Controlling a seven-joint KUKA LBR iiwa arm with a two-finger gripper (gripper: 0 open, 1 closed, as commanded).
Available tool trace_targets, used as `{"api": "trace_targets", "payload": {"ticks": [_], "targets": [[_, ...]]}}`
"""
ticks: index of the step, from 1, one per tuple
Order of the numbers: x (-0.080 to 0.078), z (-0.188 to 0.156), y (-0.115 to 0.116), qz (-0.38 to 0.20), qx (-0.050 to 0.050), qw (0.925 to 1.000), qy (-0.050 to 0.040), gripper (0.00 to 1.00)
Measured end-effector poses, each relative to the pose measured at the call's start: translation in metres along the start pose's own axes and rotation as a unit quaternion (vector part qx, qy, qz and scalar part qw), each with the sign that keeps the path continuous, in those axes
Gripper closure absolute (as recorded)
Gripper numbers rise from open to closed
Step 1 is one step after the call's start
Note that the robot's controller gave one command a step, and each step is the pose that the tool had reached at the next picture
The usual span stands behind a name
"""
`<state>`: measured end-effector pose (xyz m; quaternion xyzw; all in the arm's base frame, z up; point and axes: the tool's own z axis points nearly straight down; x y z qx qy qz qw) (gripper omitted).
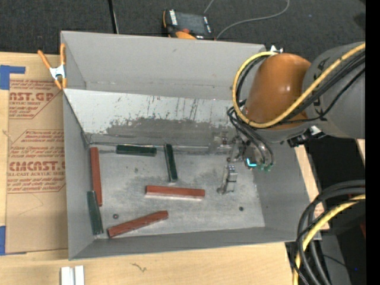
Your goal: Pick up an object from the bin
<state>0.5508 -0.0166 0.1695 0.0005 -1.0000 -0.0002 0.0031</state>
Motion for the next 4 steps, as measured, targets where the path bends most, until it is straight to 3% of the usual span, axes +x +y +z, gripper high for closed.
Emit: {"api": "trace_targets", "payload": {"ticks": [1,2,3,4], "targets": [[0.059,0.104,0.035,0.022,-0.001,0.9998,0.0002,0.00],[0.056,0.100,0.034,0.022,0.000,0.9998,-0.0031,1.00],[0.023,0.100,0.038,0.064,0.000,0.9979,-0.0034,1.00],[-0.007,-0.039,0.015,0.033,0.000,0.9994,-0.0082,1.00]]}}
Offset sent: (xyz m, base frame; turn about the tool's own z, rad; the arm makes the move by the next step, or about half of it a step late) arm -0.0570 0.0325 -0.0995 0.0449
